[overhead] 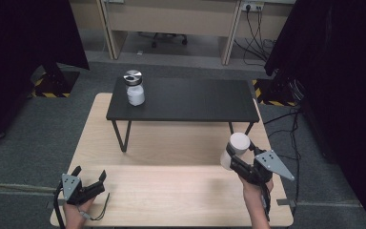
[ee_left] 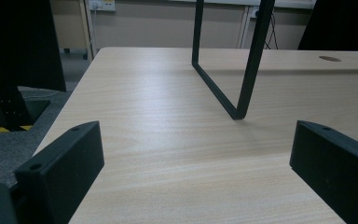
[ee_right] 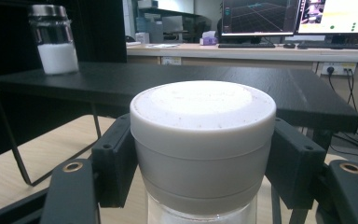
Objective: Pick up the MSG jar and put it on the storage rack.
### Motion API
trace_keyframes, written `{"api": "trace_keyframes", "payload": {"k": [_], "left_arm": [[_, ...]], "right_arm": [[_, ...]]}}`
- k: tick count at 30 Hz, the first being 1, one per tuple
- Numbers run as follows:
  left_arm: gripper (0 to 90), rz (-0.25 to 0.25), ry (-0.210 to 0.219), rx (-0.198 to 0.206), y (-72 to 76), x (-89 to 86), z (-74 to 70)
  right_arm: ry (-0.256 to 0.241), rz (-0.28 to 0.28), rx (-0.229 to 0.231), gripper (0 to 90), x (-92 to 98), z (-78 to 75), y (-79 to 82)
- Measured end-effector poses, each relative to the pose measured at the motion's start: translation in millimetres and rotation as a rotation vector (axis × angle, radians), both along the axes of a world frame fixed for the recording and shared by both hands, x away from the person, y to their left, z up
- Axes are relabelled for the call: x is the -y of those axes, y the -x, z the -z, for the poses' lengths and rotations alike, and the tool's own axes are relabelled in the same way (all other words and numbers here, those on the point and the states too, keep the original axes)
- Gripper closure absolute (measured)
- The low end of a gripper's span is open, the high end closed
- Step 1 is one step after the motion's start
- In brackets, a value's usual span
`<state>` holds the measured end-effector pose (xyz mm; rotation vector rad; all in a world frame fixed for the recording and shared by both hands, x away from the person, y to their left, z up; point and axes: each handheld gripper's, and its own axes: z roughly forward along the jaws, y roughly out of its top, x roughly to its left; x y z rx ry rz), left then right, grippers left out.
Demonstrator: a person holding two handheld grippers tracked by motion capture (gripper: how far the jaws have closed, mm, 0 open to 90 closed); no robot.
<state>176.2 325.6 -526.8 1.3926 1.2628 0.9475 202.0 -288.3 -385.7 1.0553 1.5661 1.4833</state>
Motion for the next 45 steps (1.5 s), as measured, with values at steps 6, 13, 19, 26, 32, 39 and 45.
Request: {"api": "trace_keyframes", "payload": {"k": [6, 13, 19, 26, 32, 39, 45], "left_arm": [[1.9, -0.004, 0.004, -0.002, -0.3, 0.3, -0.1], [1.9, 0.007, -0.003, -0.005, -0.7, 0.5, -0.5], [1.9, -0.001, 0.004, -0.014, -1.6, 0.6, -1.6], [1.9, -0.004, 0.013, -0.021, -2.5, -0.2, -2.5], [1.9, -0.017, 0.021, -0.014, -1.4, 0.5, -1.4], [1.8, -0.026, 0.018, -0.012, -0.8, 1.5, -1.4], [1.9, -0.036, 0.019, -0.009, -0.8, 2.2, -1.0]], "right_arm": [[-0.007, -0.002, 0.006, 33.8, 0.1, -9.6, -6.2], [-0.005, -0.009, 0.012, 33.8, 0.0, -24.0, -13.7], [0.002, -0.014, 0.013, 33.8, -0.1, -37.6, -20.9], [0.008, -0.011, 0.019, 33.8, 0.0, -51.9, -29.8], [0.007, -0.01, 0.025, 33.8, 0.6, -61.6, -36.9], [0.023, -0.01, 0.031, 33.8, 0.1, -72.8, -45.1], [0.024, -0.009, 0.038, 33.8, -0.7, -80.0, -54.4]]}}
